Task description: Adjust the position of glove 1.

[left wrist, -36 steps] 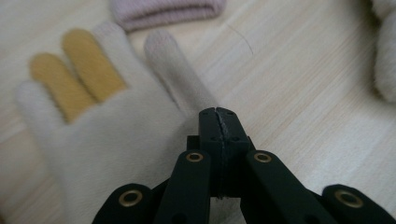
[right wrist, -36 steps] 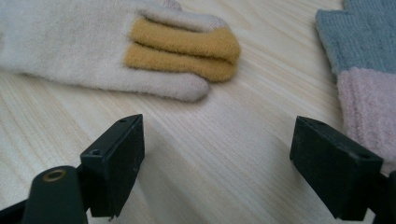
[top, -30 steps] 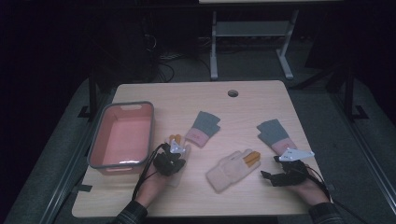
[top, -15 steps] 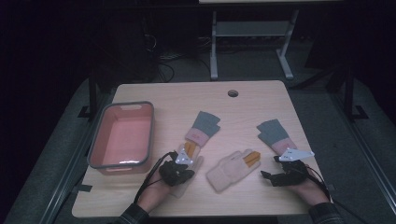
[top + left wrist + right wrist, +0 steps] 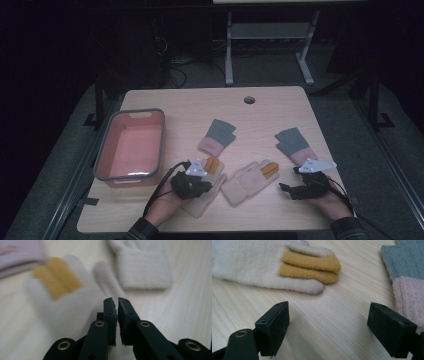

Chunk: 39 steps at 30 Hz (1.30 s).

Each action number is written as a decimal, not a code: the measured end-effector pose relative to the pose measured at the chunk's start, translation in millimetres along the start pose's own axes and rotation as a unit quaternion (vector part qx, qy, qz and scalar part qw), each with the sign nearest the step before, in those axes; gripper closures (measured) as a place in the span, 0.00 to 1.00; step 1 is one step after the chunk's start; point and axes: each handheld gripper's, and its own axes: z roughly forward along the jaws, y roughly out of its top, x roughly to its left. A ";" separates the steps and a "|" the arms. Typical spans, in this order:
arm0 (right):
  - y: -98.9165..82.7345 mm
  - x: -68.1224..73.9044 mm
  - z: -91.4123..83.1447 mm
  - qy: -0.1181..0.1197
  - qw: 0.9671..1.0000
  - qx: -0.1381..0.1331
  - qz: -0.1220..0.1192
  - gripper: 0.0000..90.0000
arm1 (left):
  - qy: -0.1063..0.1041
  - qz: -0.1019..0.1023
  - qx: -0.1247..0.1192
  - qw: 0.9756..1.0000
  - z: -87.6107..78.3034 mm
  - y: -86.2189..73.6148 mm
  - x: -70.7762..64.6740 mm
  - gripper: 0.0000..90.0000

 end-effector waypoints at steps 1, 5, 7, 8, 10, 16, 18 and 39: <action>0.0 0.0 0.0 0.000 1.000 0.000 0.000 0.19 | 0.012 -0.010 -0.006 1.000 -4.4 -0.7 3.4 0.92; 0.0 0.0 0.0 0.000 1.000 0.000 0.000 0.19 | 0.042 -0.051 -0.019 0.998 -18.1 -8.2 14.4 0.82; 0.0 0.1 0.0 0.000 1.000 0.000 0.000 0.19 | 0.050 -0.063 -0.020 0.997 -21.7 -13.5 19.2 0.78; 0.0 0.1 0.0 0.000 1.000 0.000 0.000 0.19 | 0.050 -0.063 -0.020 0.997 -21.7 -13.5 19.2 0.76; 0.0 0.0 0.0 0.000 1.000 0.000 0.000 0.19 | 0.045 -0.095 -0.021 0.994 -22.0 -20.4 22.4 0.67; -0.1 0.0 -0.5 -0.001 1.000 0.001 -0.002 0.19 | 0.041 -0.125 -0.022 0.991 -25.5 -30.2 20.4 0.49; -0.2 0.0 -0.1 0.000 1.000 0.000 -0.001 0.19 | 0.033 -0.132 -0.019 0.990 -25.0 -35.0 19.4 0.47; 1.9 0.7 -0.8 -0.004 1.000 0.010 -0.001 0.21 | -0.014 -0.095 -0.031 0.995 -34.7 -21.8 14.4 0.93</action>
